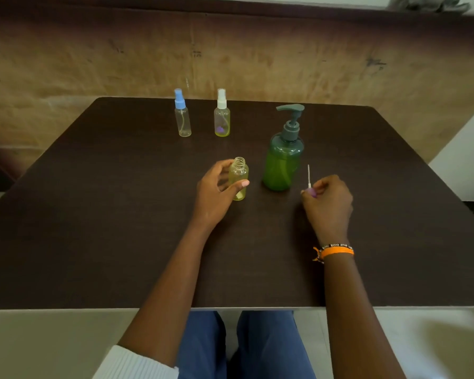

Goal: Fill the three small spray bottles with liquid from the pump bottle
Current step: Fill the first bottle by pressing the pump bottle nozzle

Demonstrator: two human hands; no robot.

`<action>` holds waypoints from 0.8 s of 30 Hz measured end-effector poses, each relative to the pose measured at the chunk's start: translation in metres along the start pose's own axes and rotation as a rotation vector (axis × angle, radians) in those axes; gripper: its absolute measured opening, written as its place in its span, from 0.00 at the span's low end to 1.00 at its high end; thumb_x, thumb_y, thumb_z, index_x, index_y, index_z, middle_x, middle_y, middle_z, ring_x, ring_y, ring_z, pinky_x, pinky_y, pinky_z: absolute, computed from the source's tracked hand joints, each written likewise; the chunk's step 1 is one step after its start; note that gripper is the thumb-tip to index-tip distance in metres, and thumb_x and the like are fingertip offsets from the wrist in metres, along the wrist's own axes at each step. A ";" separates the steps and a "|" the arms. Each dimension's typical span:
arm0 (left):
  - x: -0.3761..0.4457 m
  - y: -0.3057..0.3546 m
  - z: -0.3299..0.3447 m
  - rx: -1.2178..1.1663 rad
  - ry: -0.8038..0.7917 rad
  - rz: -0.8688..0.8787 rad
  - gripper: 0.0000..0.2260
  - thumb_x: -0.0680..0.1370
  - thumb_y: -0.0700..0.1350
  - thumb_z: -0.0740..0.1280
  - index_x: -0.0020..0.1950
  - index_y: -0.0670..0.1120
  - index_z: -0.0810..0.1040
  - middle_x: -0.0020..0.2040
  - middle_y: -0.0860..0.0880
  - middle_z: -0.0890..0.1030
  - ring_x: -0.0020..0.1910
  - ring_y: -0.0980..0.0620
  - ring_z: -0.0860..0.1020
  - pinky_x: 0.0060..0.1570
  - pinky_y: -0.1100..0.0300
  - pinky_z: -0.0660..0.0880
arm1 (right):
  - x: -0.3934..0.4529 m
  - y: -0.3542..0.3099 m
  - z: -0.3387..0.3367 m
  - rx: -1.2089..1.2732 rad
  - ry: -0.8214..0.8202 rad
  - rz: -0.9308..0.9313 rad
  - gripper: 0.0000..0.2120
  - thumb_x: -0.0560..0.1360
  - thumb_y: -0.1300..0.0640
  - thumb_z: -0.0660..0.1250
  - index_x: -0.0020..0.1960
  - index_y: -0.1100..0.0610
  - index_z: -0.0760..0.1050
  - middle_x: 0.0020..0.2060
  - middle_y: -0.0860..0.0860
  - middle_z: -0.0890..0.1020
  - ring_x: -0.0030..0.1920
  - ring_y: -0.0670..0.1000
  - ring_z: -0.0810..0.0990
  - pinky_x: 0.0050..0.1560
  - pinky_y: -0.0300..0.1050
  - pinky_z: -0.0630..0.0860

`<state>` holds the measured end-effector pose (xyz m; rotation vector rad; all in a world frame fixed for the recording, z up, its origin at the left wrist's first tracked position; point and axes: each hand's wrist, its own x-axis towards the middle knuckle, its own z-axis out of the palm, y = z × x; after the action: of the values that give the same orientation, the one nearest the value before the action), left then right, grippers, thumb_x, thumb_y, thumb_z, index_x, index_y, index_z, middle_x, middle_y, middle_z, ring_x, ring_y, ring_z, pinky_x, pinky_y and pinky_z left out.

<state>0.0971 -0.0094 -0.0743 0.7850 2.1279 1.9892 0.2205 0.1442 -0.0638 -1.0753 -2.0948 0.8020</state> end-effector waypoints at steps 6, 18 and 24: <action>-0.001 0.000 0.000 0.007 -0.002 0.010 0.20 0.72 0.38 0.72 0.62 0.42 0.74 0.57 0.47 0.80 0.53 0.58 0.79 0.50 0.70 0.75 | -0.002 0.003 0.010 -0.030 -0.030 -0.038 0.15 0.68 0.60 0.74 0.49 0.59 0.71 0.49 0.55 0.76 0.47 0.55 0.76 0.48 0.47 0.71; -0.003 0.001 -0.001 0.006 -0.005 0.008 0.20 0.72 0.38 0.72 0.62 0.42 0.74 0.58 0.46 0.80 0.53 0.58 0.79 0.49 0.69 0.76 | -0.004 0.005 0.010 0.007 -0.059 -0.031 0.22 0.66 0.55 0.76 0.55 0.57 0.69 0.50 0.53 0.77 0.50 0.52 0.77 0.53 0.52 0.76; -0.004 0.002 -0.002 -0.008 -0.005 0.007 0.19 0.72 0.38 0.72 0.62 0.44 0.74 0.57 0.47 0.80 0.54 0.57 0.79 0.49 0.70 0.75 | -0.003 0.003 0.009 0.044 -0.054 -0.021 0.23 0.67 0.54 0.75 0.56 0.57 0.69 0.48 0.53 0.76 0.49 0.52 0.77 0.52 0.52 0.76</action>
<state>0.1004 -0.0125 -0.0730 0.7966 2.1153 1.9958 0.2164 0.1407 -0.0728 -1.0174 -2.1199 0.8718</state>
